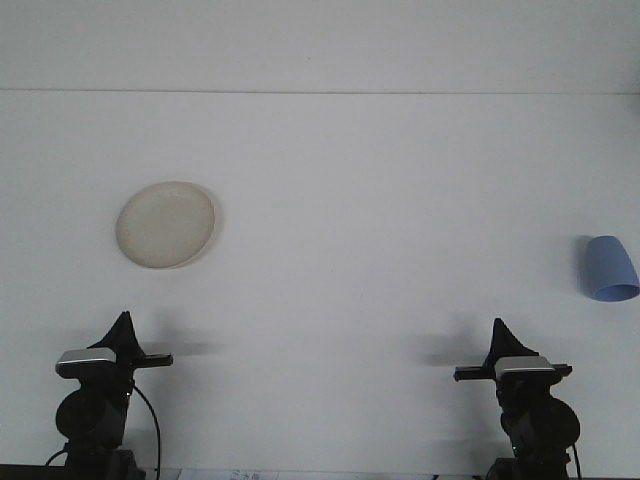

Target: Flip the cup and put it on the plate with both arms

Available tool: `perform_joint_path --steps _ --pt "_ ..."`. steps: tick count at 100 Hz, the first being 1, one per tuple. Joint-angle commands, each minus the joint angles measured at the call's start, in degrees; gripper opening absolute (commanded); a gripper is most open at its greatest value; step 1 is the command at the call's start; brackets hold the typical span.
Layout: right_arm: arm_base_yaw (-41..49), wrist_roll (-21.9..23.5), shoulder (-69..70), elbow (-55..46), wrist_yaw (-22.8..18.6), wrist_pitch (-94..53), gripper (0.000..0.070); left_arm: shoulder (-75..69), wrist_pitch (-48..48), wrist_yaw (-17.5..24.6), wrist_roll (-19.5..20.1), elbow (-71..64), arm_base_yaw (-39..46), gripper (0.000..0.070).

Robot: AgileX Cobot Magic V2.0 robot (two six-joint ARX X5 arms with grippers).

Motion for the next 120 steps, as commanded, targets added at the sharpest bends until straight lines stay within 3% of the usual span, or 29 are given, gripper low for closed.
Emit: perform_joint_path --steps 1,78,84,96,120 --pt "-0.11 0.74 0.0 -0.11 -0.07 0.72 0.0005 -0.07 0.59 -0.09 -0.26 -1.07 0.02 0.0015" --pt "-0.11 1.01 0.0 -0.11 -0.31 0.76 0.0005 -0.07 0.59 -0.07 -0.26 -1.07 0.02 0.0015" --pt "-0.11 4.22 0.0 -0.11 -1.09 0.74 0.0004 -0.07 0.59 -0.07 -0.26 -1.07 0.02 0.0015" --pt "-0.09 15.67 0.0 -0.11 -3.93 0.66 0.0004 -0.09 0.59 -0.07 -0.26 -1.09 0.02 0.0015" --pt "-0.11 28.39 0.0 2.03 -4.74 3.63 0.0003 -0.07 0.59 -0.07 -0.26 -1.09 0.02 0.0015"
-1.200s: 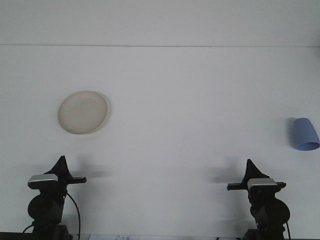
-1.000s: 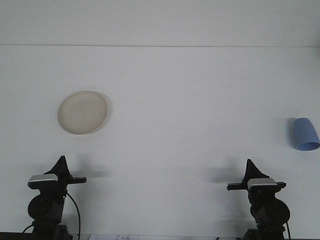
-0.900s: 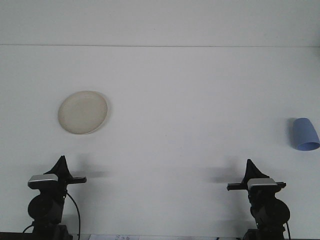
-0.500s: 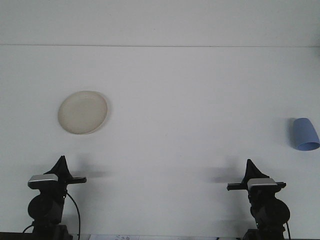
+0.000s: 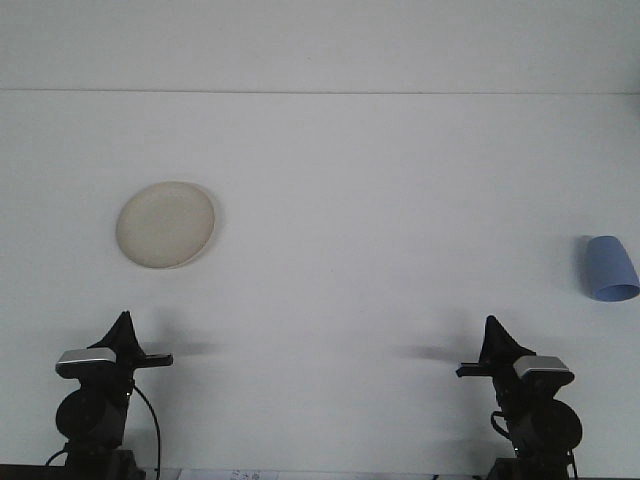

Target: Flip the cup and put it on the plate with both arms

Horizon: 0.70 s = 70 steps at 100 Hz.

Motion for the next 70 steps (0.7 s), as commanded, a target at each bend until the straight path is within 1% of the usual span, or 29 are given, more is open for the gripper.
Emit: perform_joint_path --steps 1,9,13,16,19,21,22,23,27,30,39,46,52,56,65,70 --pt "-0.11 7.43 0.02 2.36 0.13 0.68 0.0003 -0.07 0.59 -0.07 -0.26 -1.07 0.02 0.0015" --pt "-0.11 7.1 0.81 6.91 1.38 -0.96 0.0007 -0.07 0.59 -0.07 -0.26 -1.07 0.02 0.0015" --pt "-0.11 6.21 1.86 9.62 1.73 -1.95 0.0036 -0.09 0.59 -0.07 -0.26 -1.07 0.02 0.0015" --pt "-0.11 5.09 2.82 11.93 1.79 -2.97 0.0099 -0.09 0.59 -0.07 -0.26 -1.07 0.02 0.0015" --pt "-0.11 3.74 4.13 14.32 2.01 -4.28 0.0188 -0.07 0.59 -0.07 -0.26 -1.07 0.02 0.0015" --pt "-0.11 2.67 5.29 16.02 2.29 -5.29 0.0259 -0.09 0.59 -0.07 -0.26 -1.09 0.02 0.0015" --pt "-0.11 2.08 5.86 16.83 2.54 -5.84 0.0275 -0.07 0.59 -0.07 -0.26 -1.07 0.02 0.0015" --pt "-0.11 1.6 6.49 17.66 2.73 -6.32 0.0332 -0.07 0.59 -0.07 -0.26 -1.07 0.02 0.0015" --pt "-0.11 -1.05 9.09 21.0 3.37 -8.72 0.0473 -0.07 0.59 -0.07 -0.26 -1.07 0.02 0.0015" --pt "-0.11 -3.41 11.1 23.45 3.3 -10.51 0.0532 -0.07 0.59 -0.07 -0.26 -1.07 0.02 0.0015" --pt "-0.11 -9.25 17.42 30.27 3.87 -16.04 0.0536 -0.07 0.59 -0.07 -0.26 -1.09 0.02 0.0015" --pt "-0.11 -12.48 21.59 34.77 7.06 -19.98 0.0535 -0.07 0.59 -0.07 -0.26 -1.07 0.02 0.0015" --pt "-0.13 -16.85 24.83 37.7 11.02 -22.38 0.0529 -0.07 0.59 -0.07 -0.26 -1.07 0.02 0.0015" --pt "-0.13 -18.93 26.53 38.77 13.64 -23.32 0.0529 -0.07 0.59 -0.07 -0.26 -1.07 0.02 0.0015" --pt "-0.66 -22.21 30.62 40.87 21.31 -26.47 0.053 -0.07 0.59 -0.07 -0.26 -1.09 0.02 0.0015" --pt "-1.42 -24.2 32.94 41.88 24.35 -28.35 0.053 -0.07 0.59 -0.07 -0.26 -1.07 0.02 0.0015"
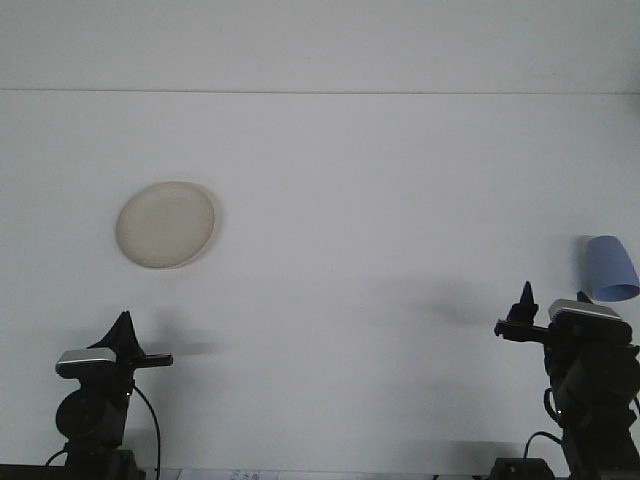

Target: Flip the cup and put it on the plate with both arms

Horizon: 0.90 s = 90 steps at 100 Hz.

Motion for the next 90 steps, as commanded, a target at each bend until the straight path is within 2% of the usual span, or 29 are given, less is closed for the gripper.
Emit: perform_joint_path --steps 1,11,27,38,47,71,90 --pt "-0.94 -6.05 3.02 1.44 4.28 -1.77 0.0529 -0.07 0.59 -0.07 -0.28 -1.09 0.02 0.0015" --pt "-4.11 -9.05 7.41 2.29 6.62 -2.93 0.053 -0.09 0.59 -0.09 -0.28 -1.07 0.02 0.0015" --pt "-13.46 -12.52 15.19 2.34 6.56 -2.58 0.053 -0.07 0.59 -0.07 -0.28 -1.09 0.02 0.0015" --pt "-21.05 -15.93 20.94 2.34 5.03 -1.29 0.0529 -0.07 0.59 -0.07 -0.28 -1.09 0.02 0.0015" --pt "-26.47 -17.0 24.79 2.34 4.74 1.03 0.053 -0.07 0.59 -0.07 -0.28 -1.09 0.02 0.0015" --pt "-35.6 -24.74 34.12 2.34 0.11 11.45 0.0529 -0.07 0.59 -0.07 -0.28 -1.09 0.02 0.0015" --pt "-38.47 -27.67 41.77 2.34 -4.98 21.4 0.0529 -0.07 0.59 -0.07 -0.28 -1.07 0.02 0.0015"
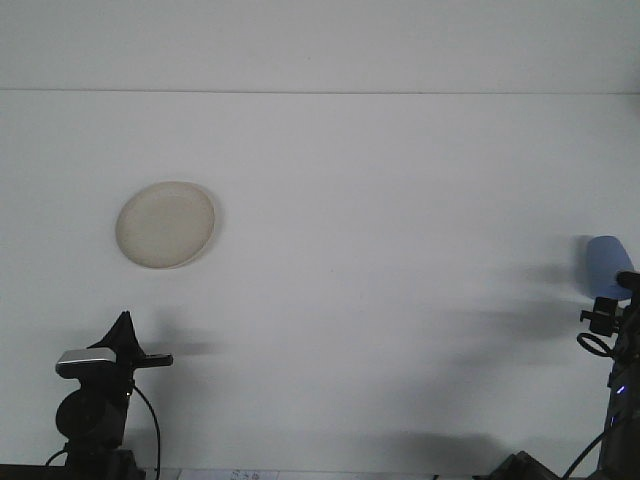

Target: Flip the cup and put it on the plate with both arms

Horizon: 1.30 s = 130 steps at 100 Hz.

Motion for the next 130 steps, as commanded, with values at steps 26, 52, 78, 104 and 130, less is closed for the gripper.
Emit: perform_joint_path --steps 26,52,78,104,130 --pt "-3.04 -4.59 12.52 0.96 -7.65 15.19 0.0529 -0.07 0.59 -0.07 -0.17 -1.09 0.02 0.0015" --pt "-3.72 -4.94 21.22 0.96 -13.81 29.27 0.0497 -0.07 0.59 -0.07 -0.17 -1.07 0.02 0.0015" --pt "-3.65 -4.9 25.97 0.96 -19.28 36.44 0.0127 -0.07 0.59 -0.09 -0.17 -1.09 0.02 0.0015" --pt "-3.65 -1.49 24.24 0.96 -19.21 36.2 0.0001 -0.07 0.59 -0.07 -0.17 -1.09 0.02 0.0015" --pt "-2.67 11.93 11.23 0.96 -17.75 26.97 0.0001 -0.07 0.59 -0.07 -0.17 -1.09 0.02 0.0015"
